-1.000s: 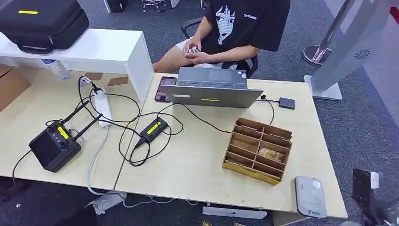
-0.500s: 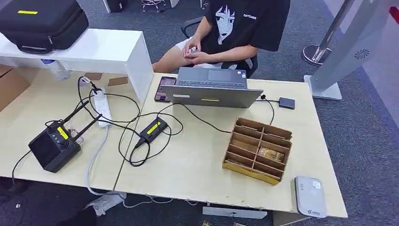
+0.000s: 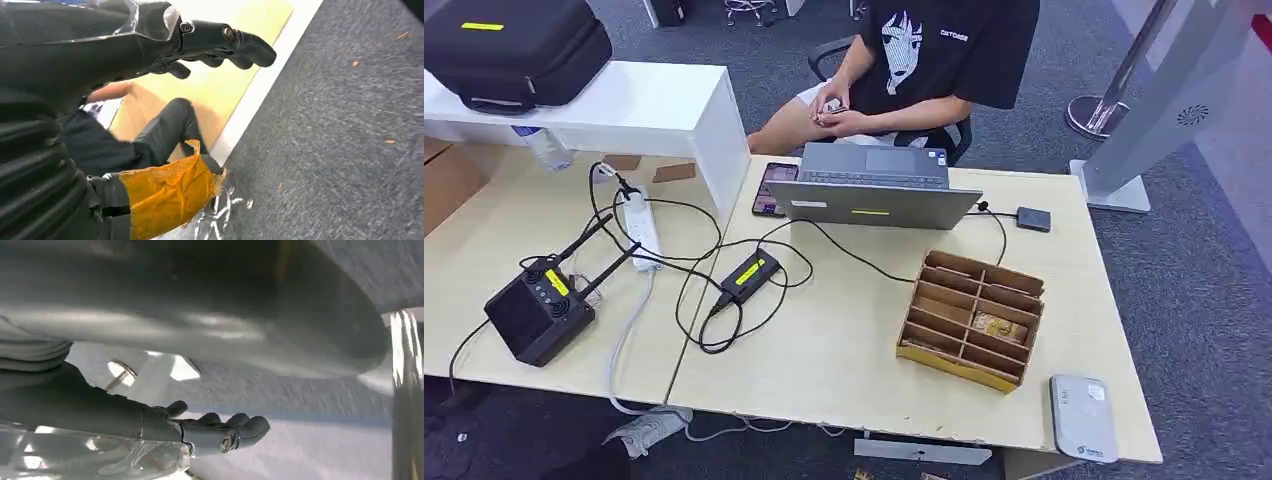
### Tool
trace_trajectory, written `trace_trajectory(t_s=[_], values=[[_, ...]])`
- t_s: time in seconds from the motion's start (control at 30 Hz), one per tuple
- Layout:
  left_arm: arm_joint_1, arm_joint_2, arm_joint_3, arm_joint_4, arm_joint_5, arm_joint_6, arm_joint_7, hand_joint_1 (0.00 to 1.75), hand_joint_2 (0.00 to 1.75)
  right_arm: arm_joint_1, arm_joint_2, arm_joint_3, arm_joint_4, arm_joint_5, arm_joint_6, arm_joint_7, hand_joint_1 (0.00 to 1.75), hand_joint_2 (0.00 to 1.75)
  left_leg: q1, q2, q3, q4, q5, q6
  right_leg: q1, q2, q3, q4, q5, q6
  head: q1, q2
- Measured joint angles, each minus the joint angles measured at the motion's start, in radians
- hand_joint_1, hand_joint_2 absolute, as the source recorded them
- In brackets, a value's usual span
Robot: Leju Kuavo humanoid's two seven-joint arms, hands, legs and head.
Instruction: Pass the card to the sensor for recognition and then transmit it.
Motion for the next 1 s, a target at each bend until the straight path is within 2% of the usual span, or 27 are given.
trace_trajectory(t_s=[0.13,0.23,0.3,0.33,0.37,0.43,0.5,0.53,0.77,0.8,1.0], values=[[0.000,0.004,-0.014,0.002,0.000,-0.001,-0.021,0.00,1.75,0.000,0.045,0.021,0.049,0.002,0.082,-0.035,0.00,1.75,0.000,0.000,0.000,0.000,0.000,0.000,0.000,0.000,0.000,0.000,0.000,0.000,0.000,0.000],[0.001,0.006,-0.021,0.003,0.000,-0.005,-0.050,0.00,1.75,-0.002,0.086,0.016,0.069,-0.074,0.229,-0.128,0.00,1.75,0.000,0.000,0.000,0.000,0.000,0.000,0.000,0.000,0.000,0.000,0.000,0.000,0.000,0.000],[0.001,0.006,-0.028,0.005,0.002,-0.009,-0.061,0.00,1.75,-0.003,0.121,0.010,0.085,-0.096,0.309,-0.153,0.00,1.75,0.000,-0.001,0.000,0.000,0.000,0.000,0.000,0.000,0.000,0.000,-0.001,-0.001,0.000,0.000],[0.001,0.006,-0.031,0.005,0.002,-0.009,-0.068,0.00,1.75,-0.002,0.138,0.010,0.092,-0.085,0.376,-0.161,0.00,1.75,0.000,-0.001,0.000,0.000,0.000,0.000,0.000,0.000,0.000,0.001,-0.001,-0.001,-0.001,0.000],[0.002,0.006,-0.033,0.005,0.002,-0.009,-0.079,0.00,1.75,0.000,0.151,0.016,0.098,-0.056,0.445,-0.163,0.00,0.00,0.000,-0.001,0.000,0.000,0.000,0.000,0.000,0.000,0.000,0.001,-0.001,-0.001,0.001,0.000],[0.002,0.009,-0.040,0.005,-0.001,-0.008,-0.098,0.00,1.75,0.005,0.169,0.039,0.106,0.001,0.522,-0.161,0.00,0.00,0.000,-0.001,0.000,0.000,0.000,0.000,0.000,0.000,0.000,0.001,-0.001,-0.001,0.001,0.000],[0.002,0.010,-0.046,0.005,0.003,-0.002,-0.112,0.00,1.75,0.010,0.183,0.056,0.111,0.017,0.538,-0.147,0.00,0.00,0.000,0.000,0.000,0.000,0.000,0.000,0.000,0.000,0.000,0.001,-0.001,-0.001,0.000,0.000],[0.002,0.011,-0.046,0.005,0.008,0.003,-0.116,0.00,1.75,0.012,0.187,0.061,0.112,0.021,0.532,-0.142,0.00,1.75,0.000,0.000,0.000,0.000,0.000,0.000,0.000,0.000,0.000,0.001,-0.001,-0.001,-0.001,0.000],[0.003,0.017,-0.046,0.004,0.048,0.016,-0.144,0.00,1.75,0.014,0.188,0.066,0.111,0.006,0.482,-0.142,0.00,1.75,0.000,0.000,0.000,0.000,0.000,0.000,0.000,0.000,0.001,0.000,-0.001,-0.001,-0.001,0.000],[0.003,0.016,-0.045,0.002,0.052,0.016,-0.150,0.00,1.75,0.014,0.188,0.067,0.111,0.010,0.480,-0.142,0.00,0.00,0.000,0.000,0.000,0.000,0.000,0.000,0.000,0.000,0.001,0.000,-0.001,-0.001,0.000,0.000],[0.003,0.008,-0.027,-0.038,0.079,0.017,-0.209,0.00,1.75,0.002,0.188,0.090,0.112,0.045,0.506,-0.134,0.00,0.00,0.000,0.000,0.001,0.000,0.000,0.000,0.000,0.000,0.001,0.000,-0.001,-0.001,0.000,0.000]])
